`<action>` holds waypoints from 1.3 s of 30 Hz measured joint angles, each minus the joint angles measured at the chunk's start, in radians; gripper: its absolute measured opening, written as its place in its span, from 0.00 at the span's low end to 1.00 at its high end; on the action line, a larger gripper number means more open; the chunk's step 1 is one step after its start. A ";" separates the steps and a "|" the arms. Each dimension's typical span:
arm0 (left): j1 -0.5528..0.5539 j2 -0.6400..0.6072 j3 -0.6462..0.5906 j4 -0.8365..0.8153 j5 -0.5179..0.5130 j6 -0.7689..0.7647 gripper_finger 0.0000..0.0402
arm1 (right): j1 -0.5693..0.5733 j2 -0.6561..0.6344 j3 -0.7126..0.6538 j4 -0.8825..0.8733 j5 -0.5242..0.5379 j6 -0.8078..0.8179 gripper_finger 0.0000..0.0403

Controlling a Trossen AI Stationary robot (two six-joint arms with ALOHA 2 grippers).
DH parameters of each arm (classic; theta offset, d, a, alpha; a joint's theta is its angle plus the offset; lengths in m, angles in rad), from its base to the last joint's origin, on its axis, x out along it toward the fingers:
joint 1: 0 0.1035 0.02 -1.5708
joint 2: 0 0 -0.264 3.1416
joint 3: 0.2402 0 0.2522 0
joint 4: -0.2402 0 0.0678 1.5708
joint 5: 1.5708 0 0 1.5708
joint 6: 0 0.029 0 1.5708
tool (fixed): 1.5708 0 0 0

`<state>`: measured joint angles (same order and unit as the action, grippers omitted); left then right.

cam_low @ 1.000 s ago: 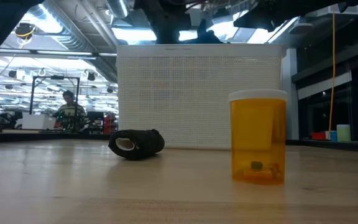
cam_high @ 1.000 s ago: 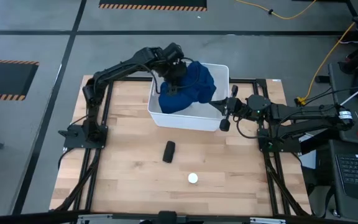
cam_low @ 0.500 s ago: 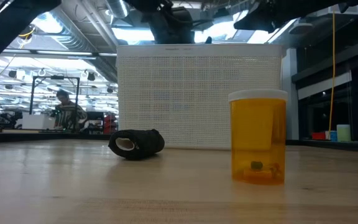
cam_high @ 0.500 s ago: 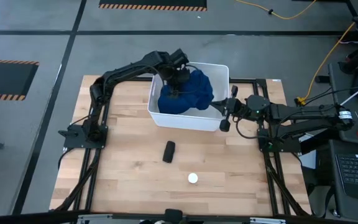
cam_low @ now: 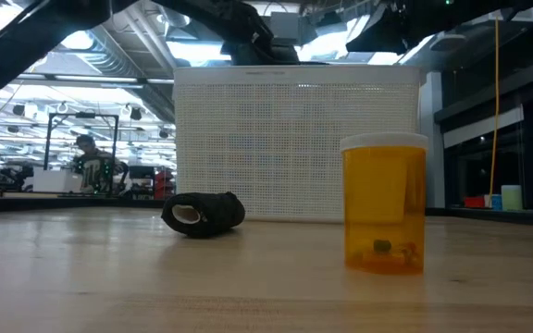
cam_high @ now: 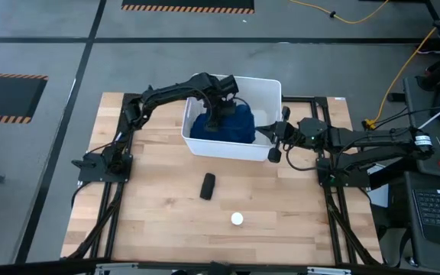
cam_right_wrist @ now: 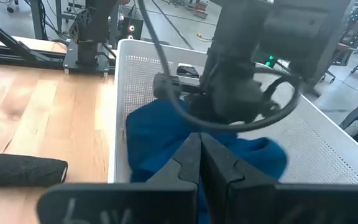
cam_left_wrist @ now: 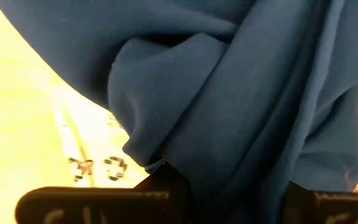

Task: Pick & place medical supplies in basket/bin
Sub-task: Put the blue cloth into the white bin

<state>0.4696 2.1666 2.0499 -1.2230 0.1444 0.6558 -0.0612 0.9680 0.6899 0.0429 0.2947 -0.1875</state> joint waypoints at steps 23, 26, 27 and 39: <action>-0.025 0.032 -0.122 0.079 -0.074 -0.018 0.18 | 0.000 0.000 0.000 -0.012 0.000 0.002 0.02; -0.025 0.032 -0.129 0.084 -0.074 -0.040 0.25 | 0.000 0.000 0.000 -0.012 0.000 0.001 0.02; -0.025 0.032 -0.129 0.087 -0.074 -0.040 0.28 | 0.000 0.000 0.000 -0.012 0.000 0.002 0.02; -0.039 0.012 -0.096 0.087 -0.130 -0.053 0.47 | 0.000 0.000 0.000 -0.013 0.000 0.022 0.02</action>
<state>0.4306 2.1789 1.9536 -1.1363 0.0142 0.6024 -0.0612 0.9680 0.6899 0.0298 0.2945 -0.1653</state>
